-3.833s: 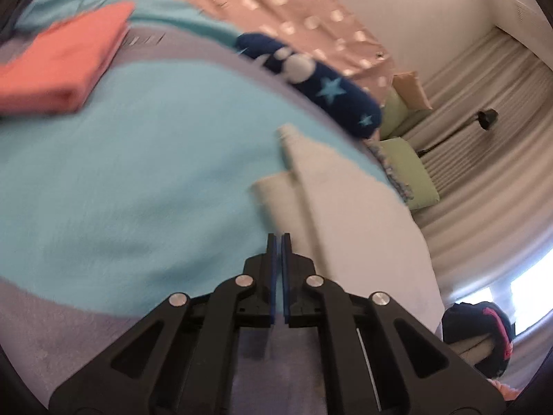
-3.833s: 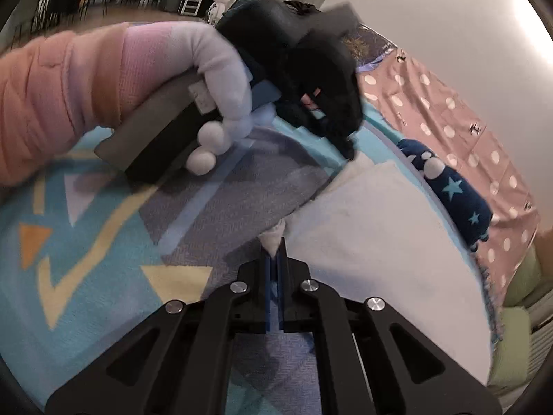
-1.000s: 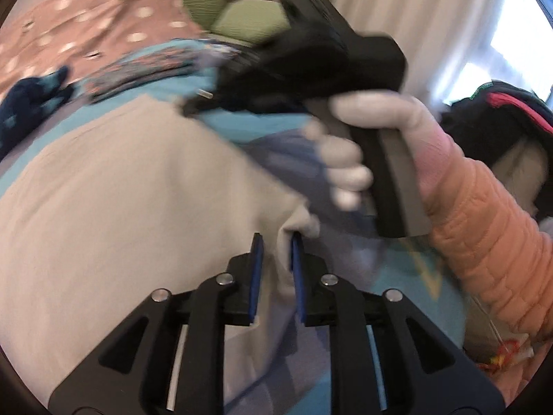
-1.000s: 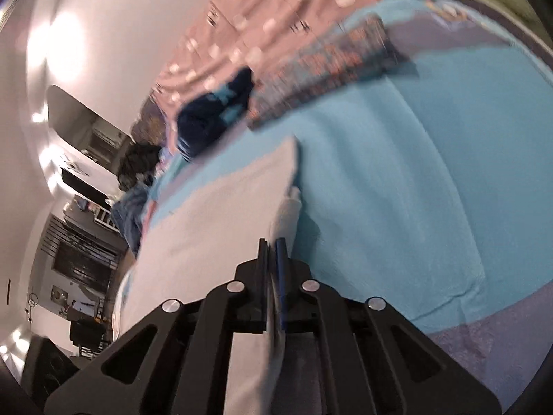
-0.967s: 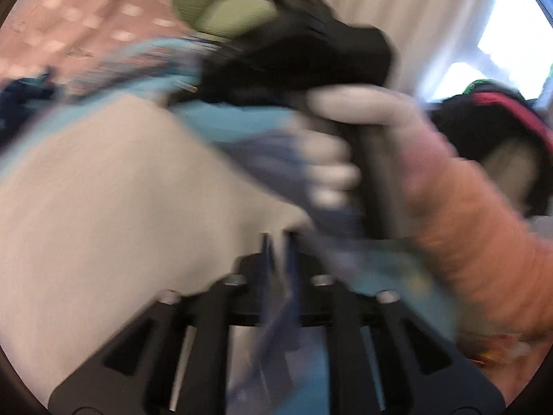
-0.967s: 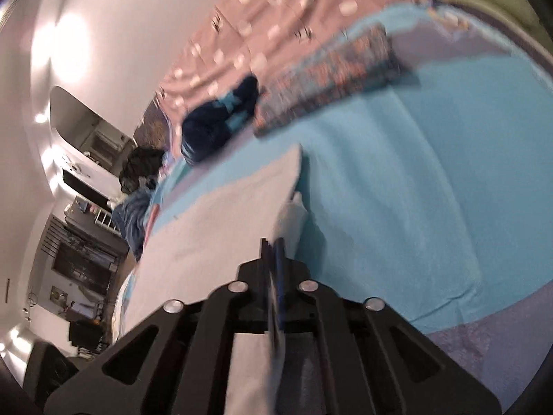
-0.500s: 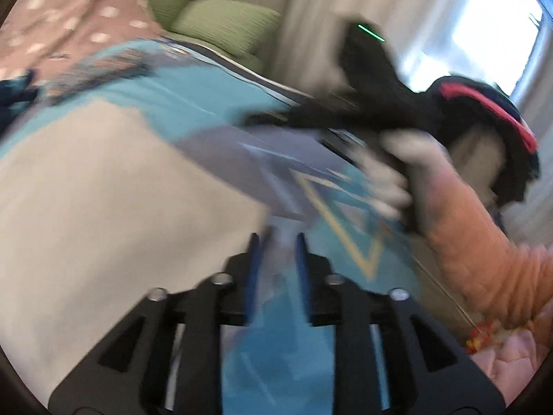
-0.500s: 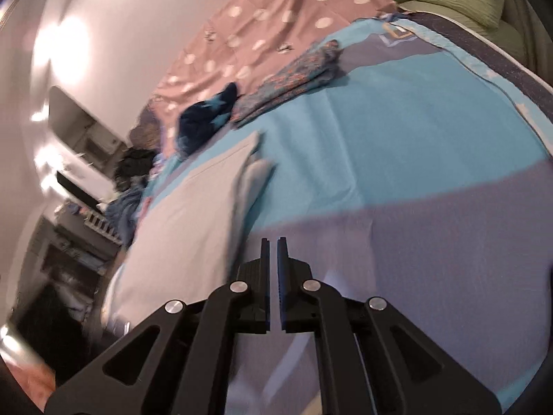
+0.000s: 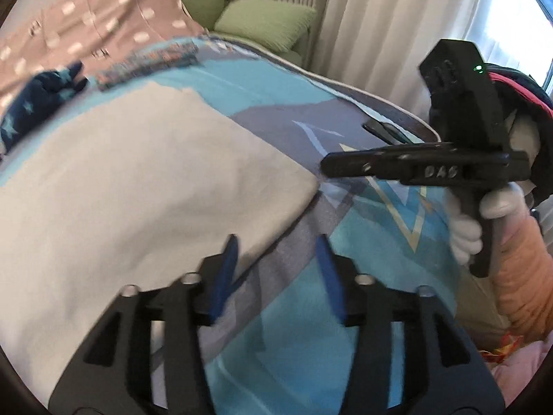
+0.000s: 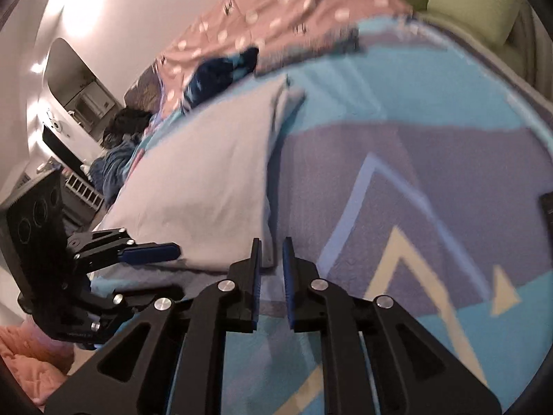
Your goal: Fold small clothes
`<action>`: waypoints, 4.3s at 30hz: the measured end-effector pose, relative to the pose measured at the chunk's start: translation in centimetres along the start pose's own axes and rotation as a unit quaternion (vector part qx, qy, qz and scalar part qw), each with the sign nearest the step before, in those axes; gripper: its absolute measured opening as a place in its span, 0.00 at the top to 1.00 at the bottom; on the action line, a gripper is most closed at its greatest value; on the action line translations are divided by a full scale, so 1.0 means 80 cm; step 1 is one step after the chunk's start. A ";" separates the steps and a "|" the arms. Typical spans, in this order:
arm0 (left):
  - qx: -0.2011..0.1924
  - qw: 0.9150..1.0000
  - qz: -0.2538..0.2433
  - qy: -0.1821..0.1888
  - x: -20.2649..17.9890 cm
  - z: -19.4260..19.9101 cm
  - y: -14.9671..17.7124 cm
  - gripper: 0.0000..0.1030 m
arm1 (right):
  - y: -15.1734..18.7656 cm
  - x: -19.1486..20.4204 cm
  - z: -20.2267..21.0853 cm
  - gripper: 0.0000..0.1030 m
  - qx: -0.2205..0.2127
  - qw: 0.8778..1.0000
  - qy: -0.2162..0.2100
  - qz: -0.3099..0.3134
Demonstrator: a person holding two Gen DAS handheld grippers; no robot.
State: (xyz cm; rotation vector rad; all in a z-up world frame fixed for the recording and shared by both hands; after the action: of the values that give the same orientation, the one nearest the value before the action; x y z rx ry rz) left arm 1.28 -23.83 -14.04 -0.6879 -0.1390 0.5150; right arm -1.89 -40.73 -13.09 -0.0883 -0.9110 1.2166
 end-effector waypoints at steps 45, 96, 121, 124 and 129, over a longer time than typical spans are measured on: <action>-0.174 0.889 0.404 -0.130 0.349 0.284 0.348 0.26 | 0.211 0.466 -0.269 0.28 0.008 0.816 0.113 0.567; -0.163 0.909 0.380 0.047 0.391 0.155 0.005 0.92 | 0.003 0.335 -0.125 0.97 -0.078 0.984 -0.038 0.156; -0.012 0.968 0.241 0.065 0.188 -0.100 -0.165 0.92 | -0.013 0.081 -0.034 0.97 -0.106 0.993 -0.002 -0.045; 0.006 0.972 0.229 0.051 0.179 -0.122 -0.166 0.92 | -0.008 0.069 -0.039 0.97 -0.096 0.994 -0.001 -0.057; -0.022 0.976 0.212 0.037 0.174 -0.116 -0.172 0.78 | -0.003 0.039 -0.050 0.95 -0.072 0.993 0.002 -0.090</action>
State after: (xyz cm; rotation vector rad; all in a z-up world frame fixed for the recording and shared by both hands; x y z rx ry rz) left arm 21.61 -31.20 -13.02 -0.7832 0.0698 0.8952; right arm 1.01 -36.62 -13.87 -0.1211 -0.9823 0.9831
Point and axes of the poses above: each gripper's, at about its wrist camera, not at the fingertips, and z roughly against the way its jaws point, x to its left, y to its underside, the point moved 5 cm from there along -z, roughly the way its jaws point, and after that the axes turned 8 degrees about -z, right-handed, at the moved point
